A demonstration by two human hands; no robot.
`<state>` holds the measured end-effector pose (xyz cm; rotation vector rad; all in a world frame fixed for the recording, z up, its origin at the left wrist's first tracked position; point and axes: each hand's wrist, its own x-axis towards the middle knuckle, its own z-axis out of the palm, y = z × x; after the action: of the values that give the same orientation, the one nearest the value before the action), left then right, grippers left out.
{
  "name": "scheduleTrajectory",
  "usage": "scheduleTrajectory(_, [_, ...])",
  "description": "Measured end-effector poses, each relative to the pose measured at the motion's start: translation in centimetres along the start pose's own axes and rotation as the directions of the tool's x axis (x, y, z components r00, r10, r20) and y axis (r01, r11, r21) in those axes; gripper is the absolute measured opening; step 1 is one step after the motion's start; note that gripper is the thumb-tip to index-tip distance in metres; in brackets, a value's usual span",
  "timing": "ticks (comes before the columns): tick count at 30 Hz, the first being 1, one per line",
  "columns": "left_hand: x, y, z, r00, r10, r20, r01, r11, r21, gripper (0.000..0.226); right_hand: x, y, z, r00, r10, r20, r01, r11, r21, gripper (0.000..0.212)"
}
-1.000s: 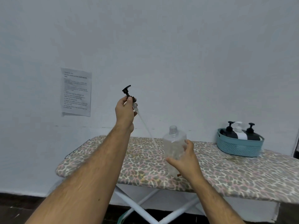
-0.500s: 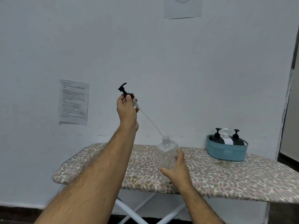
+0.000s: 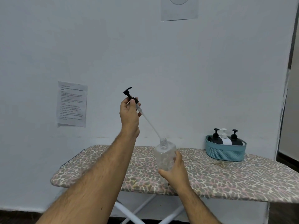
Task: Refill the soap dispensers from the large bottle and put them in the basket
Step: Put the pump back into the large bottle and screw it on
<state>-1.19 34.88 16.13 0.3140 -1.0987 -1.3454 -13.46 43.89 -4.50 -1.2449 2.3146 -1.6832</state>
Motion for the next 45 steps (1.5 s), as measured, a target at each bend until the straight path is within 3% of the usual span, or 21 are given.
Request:
scheduleTrajectory(7, [-2.5, -3.2, 0.3, 0.990, -0.033, 0.140, 0.016, 0.992, 0.122, 0.014, 0.1, -0.1, 0.1, 1.000, 0.000, -0.005, 0.000, 1.000, -0.001, 0.111])
scheduleTrajectory(20, [-5.3, -7.3, -1.0, 0.949, -0.158, 0.272, 0.071, 0.950, 0.305, 0.025, 0.2, -0.2, -0.2, 1.000, -0.006, 0.007, 0.007, 1.000, -0.020, 0.102])
scheduleTrajectory(30, [-5.3, -7.8, -0.3, 0.925, -0.177, 0.337, -0.005, 0.879, 0.477, 0.022, 0.3, -0.3, -0.3, 1.000, -0.013, 0.010, 0.013, 1.000, -0.026, 0.104])
scheduleTrajectory(38, [-5.8, -9.1, -1.4, 0.898, -0.272, 0.345, 0.058, 0.852, 0.520, 0.022, 0.3, -0.3, -0.6, 0.999, 0.021, 0.033, -0.021, 1.000, -0.016, 0.103])
scheduleTrajectory(45, [-5.4, -9.5, -1.5, 0.865, -0.306, 0.397, 0.029, 0.822, 0.569, 0.017, 0.7, -0.6, -0.7, 0.996, 0.062, 0.057, -0.062, 0.998, -0.003, 0.099])
